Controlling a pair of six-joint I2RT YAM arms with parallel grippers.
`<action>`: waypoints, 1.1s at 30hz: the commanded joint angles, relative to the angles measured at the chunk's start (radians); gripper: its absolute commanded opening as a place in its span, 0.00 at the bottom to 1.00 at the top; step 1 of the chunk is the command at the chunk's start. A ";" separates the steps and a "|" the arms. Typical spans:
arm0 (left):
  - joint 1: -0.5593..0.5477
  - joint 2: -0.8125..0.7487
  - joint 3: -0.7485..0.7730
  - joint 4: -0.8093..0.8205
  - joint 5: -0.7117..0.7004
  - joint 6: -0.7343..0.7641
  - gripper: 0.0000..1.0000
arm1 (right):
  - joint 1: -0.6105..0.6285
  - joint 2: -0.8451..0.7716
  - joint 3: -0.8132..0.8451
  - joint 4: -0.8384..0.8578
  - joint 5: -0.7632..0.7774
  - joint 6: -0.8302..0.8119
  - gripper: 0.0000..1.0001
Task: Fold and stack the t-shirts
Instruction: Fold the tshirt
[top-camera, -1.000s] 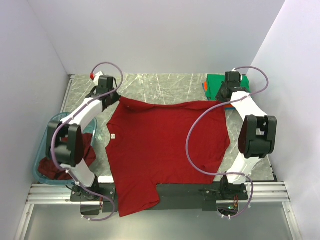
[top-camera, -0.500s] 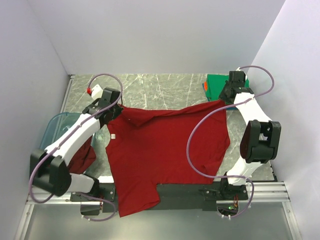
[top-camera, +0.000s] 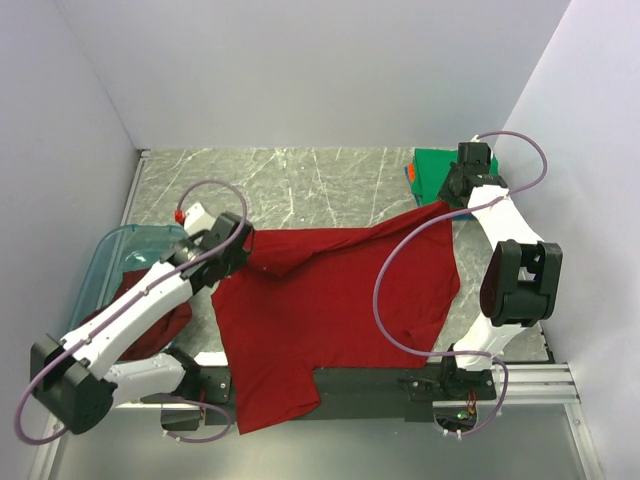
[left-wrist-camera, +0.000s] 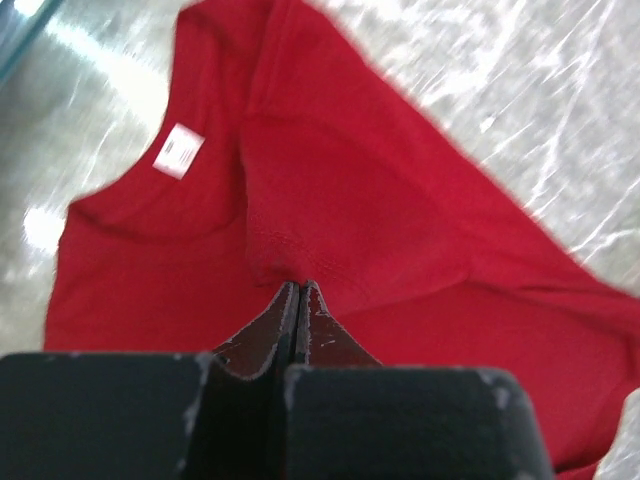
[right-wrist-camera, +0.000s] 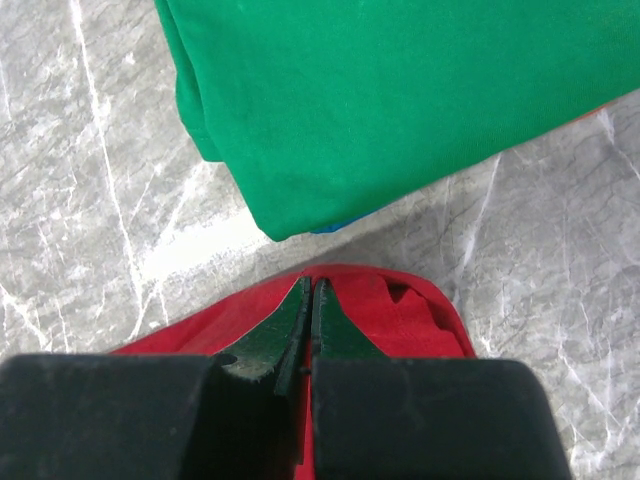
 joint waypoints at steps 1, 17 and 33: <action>-0.035 -0.065 -0.052 -0.056 -0.028 -0.080 0.01 | -0.011 -0.040 0.028 0.009 0.003 -0.020 0.00; -0.091 -0.134 -0.144 -0.024 0.058 -0.080 0.00 | -0.015 -0.131 -0.075 -0.019 0.068 -0.003 0.00; -0.092 -0.185 -0.207 -0.035 0.066 -0.083 0.00 | -0.015 -0.188 -0.247 -0.088 0.202 0.087 0.04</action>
